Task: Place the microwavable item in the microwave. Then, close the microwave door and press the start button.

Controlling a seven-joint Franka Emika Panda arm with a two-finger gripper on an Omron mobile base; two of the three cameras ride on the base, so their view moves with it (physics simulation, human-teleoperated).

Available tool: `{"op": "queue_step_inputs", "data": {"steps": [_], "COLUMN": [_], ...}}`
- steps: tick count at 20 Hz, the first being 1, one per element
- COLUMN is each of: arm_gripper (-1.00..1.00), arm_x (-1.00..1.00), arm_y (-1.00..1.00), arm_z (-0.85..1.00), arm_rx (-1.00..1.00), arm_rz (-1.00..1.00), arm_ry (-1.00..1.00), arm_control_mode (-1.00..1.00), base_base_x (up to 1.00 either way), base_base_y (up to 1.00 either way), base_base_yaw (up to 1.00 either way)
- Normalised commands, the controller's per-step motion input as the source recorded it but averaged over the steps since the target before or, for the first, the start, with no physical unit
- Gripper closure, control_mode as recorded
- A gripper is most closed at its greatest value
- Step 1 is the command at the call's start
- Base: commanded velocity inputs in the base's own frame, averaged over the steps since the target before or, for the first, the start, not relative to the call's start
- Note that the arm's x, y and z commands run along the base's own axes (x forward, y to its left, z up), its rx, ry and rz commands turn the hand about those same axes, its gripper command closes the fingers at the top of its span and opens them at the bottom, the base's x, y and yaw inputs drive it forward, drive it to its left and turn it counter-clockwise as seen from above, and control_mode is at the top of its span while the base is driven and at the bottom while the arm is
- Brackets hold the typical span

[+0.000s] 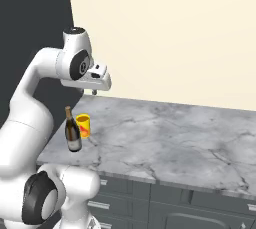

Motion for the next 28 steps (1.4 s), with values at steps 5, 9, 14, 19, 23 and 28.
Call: {"op": "queue_step_inputs", "data": {"steps": [5,9,14,19,23,28], "arm_gripper": [-1.0,-1.0,-1.0,-1.0,-1.0,-1.0], "arm_x": [0.22,0.68,0.18,0.43,0.53,0.45], "arm_y": [0.04,0.35,-0.2,0.0,0.25,0.3], "arm_z": [-0.29,-0.68,-0.7,-0.62,-0.45,-0.29], "arm_rx": [-0.07,0.0,0.21,0.12,0.0,0.0], "arm_rz": [-0.05,-0.28,-0.05,0.0,0.0,0.0], "arm_ry": [0.02,0.22,0.26,0.14,0.06,0.05], "arm_control_mode": [-1.0,-1.0,-1.0,-1.0,-1.0,-1.0], "base_base_x": [0.0,0.0,0.0,0.0,0.0,0.0], "base_base_y": [0.0,0.0,0.0,0.0,0.0,0.0], "base_base_yaw": [0.0,0.0,0.0,0.0,0.0,0.0]}}
